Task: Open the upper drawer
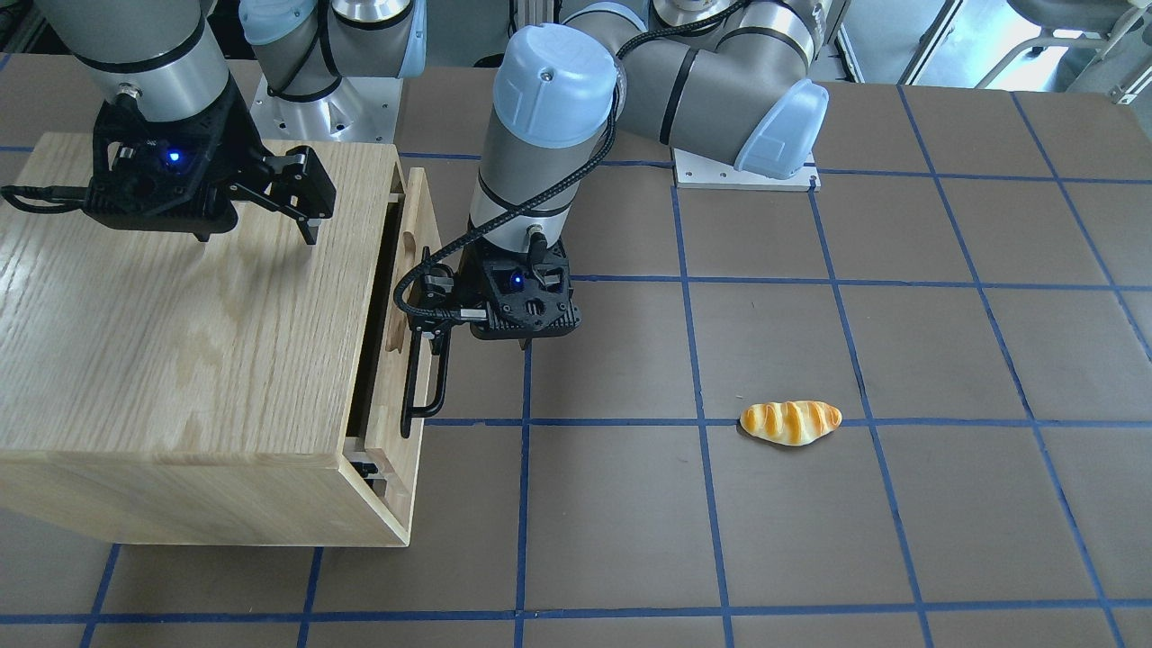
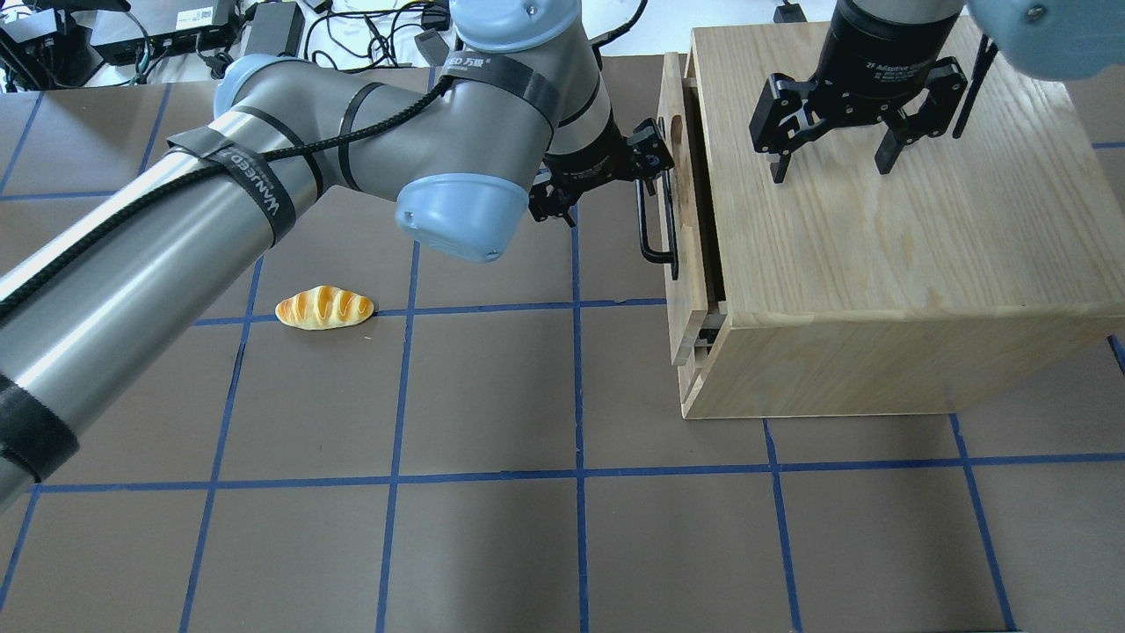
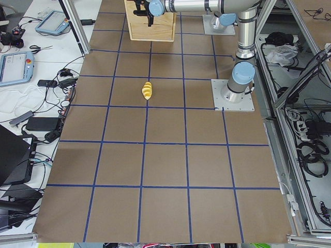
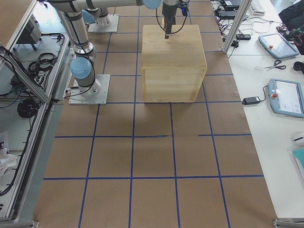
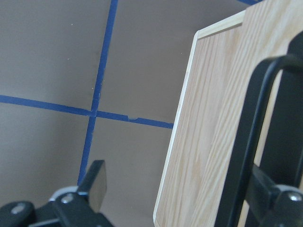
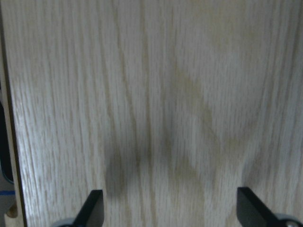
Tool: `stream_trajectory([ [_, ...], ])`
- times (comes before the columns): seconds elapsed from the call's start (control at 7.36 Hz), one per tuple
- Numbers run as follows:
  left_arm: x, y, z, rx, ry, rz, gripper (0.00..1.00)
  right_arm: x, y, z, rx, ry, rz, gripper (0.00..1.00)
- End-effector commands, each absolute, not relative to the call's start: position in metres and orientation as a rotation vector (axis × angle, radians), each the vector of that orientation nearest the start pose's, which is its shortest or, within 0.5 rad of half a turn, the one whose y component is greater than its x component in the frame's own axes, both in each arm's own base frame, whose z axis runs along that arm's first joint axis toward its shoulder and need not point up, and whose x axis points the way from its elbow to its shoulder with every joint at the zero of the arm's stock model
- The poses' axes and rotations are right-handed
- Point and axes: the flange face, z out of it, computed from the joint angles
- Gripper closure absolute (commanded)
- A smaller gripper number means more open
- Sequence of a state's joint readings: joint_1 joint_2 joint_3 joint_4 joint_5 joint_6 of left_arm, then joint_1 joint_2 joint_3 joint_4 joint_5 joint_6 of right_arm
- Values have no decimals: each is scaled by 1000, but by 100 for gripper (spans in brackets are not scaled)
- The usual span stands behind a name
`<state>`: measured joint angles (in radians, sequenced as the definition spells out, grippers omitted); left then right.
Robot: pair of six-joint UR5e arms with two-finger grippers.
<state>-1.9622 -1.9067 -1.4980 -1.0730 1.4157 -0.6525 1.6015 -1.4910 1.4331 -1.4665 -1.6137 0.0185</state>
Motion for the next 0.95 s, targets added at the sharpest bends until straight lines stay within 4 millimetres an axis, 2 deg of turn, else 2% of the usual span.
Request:
stream_trajectory([
  [0.0,-377,-532,391,-418,3352,-197,0,145,-516,504,-21,3185,74,0],
  [0.41,-373,-535,390,-385,3331,-218,0,145,-516,505,-21,3185,72,0],
  [0.54,-362,-540,389,-386,3299,-238,0,145,-516,504,-19,3185,74,0],
  [0.81,-358,-542,390,-389,3296,-238,0,145,-516,504,-21,3185,74,0],
])
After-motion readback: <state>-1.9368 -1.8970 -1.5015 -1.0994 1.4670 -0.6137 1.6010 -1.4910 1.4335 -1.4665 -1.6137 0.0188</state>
